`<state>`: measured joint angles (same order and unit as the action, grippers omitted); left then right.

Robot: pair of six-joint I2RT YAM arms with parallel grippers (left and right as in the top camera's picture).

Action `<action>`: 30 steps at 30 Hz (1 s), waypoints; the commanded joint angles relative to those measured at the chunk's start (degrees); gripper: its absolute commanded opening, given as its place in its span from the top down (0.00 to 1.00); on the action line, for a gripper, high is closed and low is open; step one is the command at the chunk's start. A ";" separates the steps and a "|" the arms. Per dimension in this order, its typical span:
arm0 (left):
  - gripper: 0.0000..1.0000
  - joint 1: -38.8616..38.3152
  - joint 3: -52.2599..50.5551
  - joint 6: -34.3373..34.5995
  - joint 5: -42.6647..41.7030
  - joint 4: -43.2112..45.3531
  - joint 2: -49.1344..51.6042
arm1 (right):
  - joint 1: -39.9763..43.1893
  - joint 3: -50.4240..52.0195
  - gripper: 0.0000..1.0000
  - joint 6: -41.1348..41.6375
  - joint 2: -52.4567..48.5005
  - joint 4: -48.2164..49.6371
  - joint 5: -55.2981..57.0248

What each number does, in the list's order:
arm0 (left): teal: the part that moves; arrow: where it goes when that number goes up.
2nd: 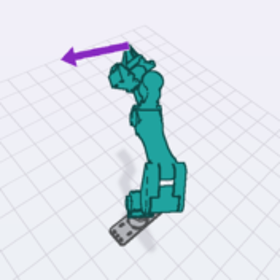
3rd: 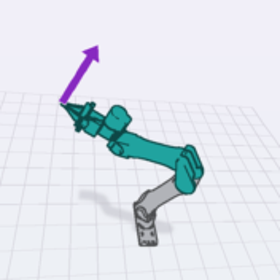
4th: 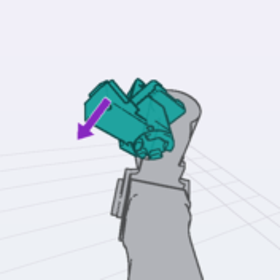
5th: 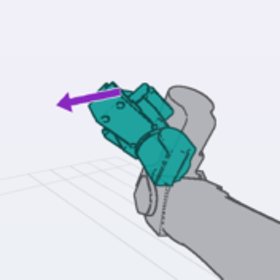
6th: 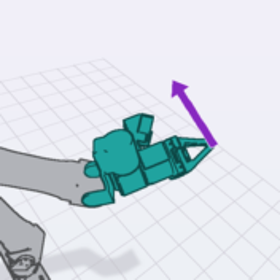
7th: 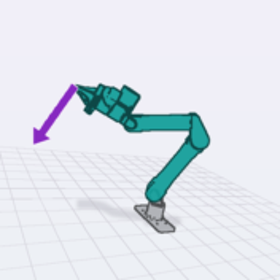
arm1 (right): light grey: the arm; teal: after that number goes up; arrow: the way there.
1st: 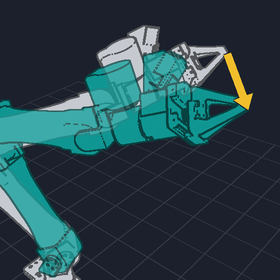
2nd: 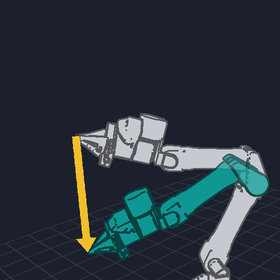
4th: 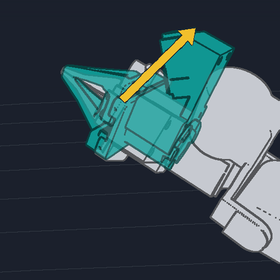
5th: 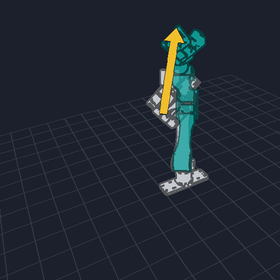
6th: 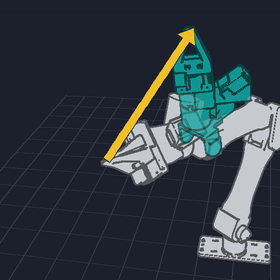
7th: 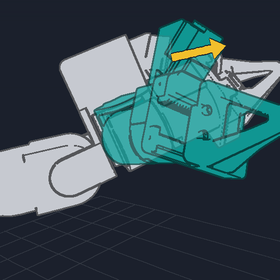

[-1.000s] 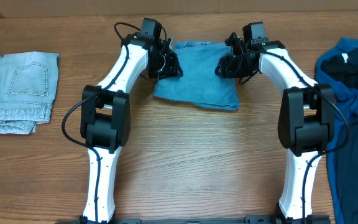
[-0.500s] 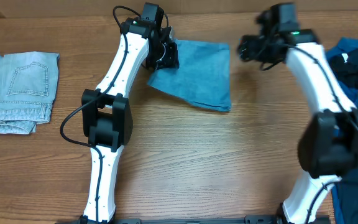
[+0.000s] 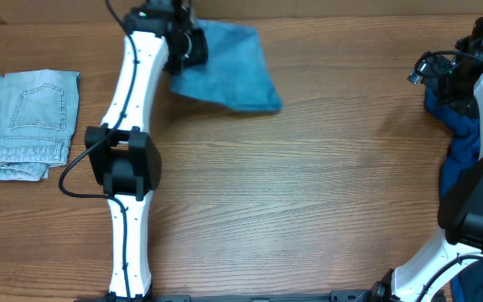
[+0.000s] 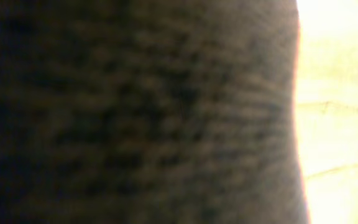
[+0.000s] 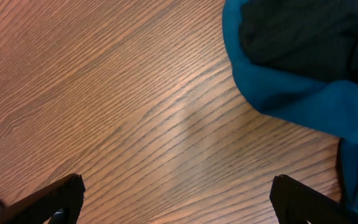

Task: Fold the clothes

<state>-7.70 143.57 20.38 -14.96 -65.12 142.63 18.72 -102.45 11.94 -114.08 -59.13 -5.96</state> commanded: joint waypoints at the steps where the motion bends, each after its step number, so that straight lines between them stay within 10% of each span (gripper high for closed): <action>1: 0.96 2.14 6.38 1.73 6.08 -0.83 -4.63 | 0.04 -0.31 0.00 0.11 -0.04 0.28 0.15; 17: 0.96 12.28 6.56 -23.28 21.84 -1.64 -7.78 | 0.04 -0.31 0.00 0.11 -0.04 0.28 0.15; 30: 0.96 26.67 19.76 -14.51 25.88 -10.16 -7.87 | 0.04 -0.31 0.00 0.11 -0.04 0.28 0.15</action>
<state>15.86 161.03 1.19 9.39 -73.63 138.21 18.72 -102.45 11.97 -114.08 -59.13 -5.98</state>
